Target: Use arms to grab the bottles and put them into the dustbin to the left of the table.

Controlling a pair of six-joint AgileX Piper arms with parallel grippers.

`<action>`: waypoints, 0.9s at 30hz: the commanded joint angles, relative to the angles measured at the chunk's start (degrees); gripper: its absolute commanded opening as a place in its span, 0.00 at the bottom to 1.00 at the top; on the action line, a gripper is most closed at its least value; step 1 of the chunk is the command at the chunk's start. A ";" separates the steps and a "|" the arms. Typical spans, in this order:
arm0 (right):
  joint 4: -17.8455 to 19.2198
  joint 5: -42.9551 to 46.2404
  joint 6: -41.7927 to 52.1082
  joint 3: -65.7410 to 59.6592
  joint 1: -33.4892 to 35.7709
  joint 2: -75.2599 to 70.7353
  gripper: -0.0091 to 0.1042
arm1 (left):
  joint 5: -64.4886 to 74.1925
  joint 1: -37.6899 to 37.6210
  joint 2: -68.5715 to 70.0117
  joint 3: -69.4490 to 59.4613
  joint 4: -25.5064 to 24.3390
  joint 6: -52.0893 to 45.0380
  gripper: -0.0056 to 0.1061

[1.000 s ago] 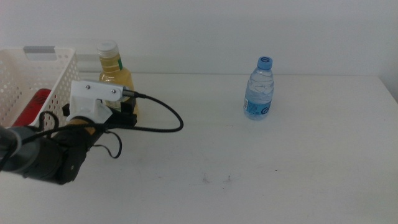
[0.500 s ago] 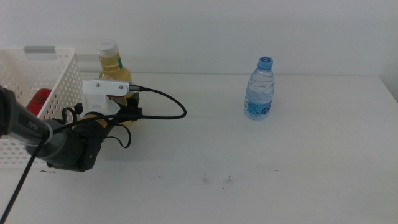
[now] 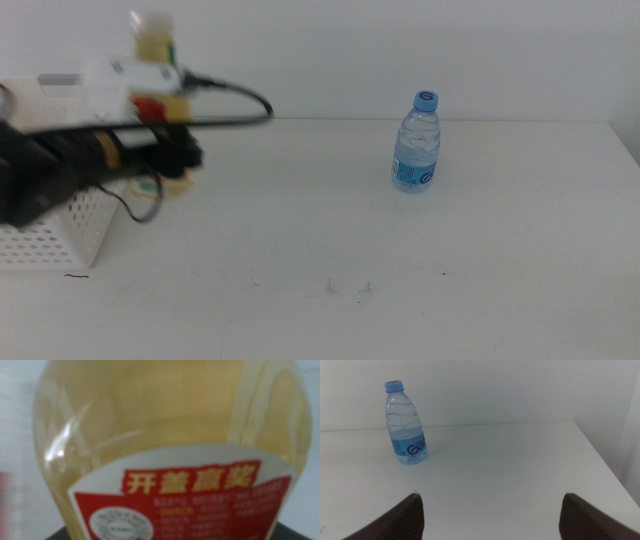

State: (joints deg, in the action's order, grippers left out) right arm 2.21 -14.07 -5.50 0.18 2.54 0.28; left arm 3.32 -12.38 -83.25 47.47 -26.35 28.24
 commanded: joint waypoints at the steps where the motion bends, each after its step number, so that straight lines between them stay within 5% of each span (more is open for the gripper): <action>1: 0.46 0.51 0.35 -0.18 -0.32 -0.28 0.89 | 10.62 -1.00 7.11 4.84 -1.67 2.53 0.03; 6: 0.46 0.51 0.35 -0.18 -0.32 -0.28 0.89 | 38.80 3.64 9.41 19.11 17.89 -24.32 0.03; 10: 0.46 0.51 0.35 -0.18 -0.32 -0.28 0.89 | 47.99 14.27 6.54 27.65 27.74 -38.30 0.03; 18: 0.46 0.51 0.35 -0.18 -0.32 -0.28 0.89 | 58.06 29.95 -7.55 40.04 30.33 -48.00 0.03; 27: 0.46 0.51 0.35 -0.18 -0.32 -0.28 0.89 | 56.39 31.98 -22.39 43.60 29.94 -52.31 0.04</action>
State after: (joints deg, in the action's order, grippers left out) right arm 2.21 -14.07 -5.50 0.18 2.54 0.28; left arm 61.93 19.49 -105.46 89.78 2.71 -23.15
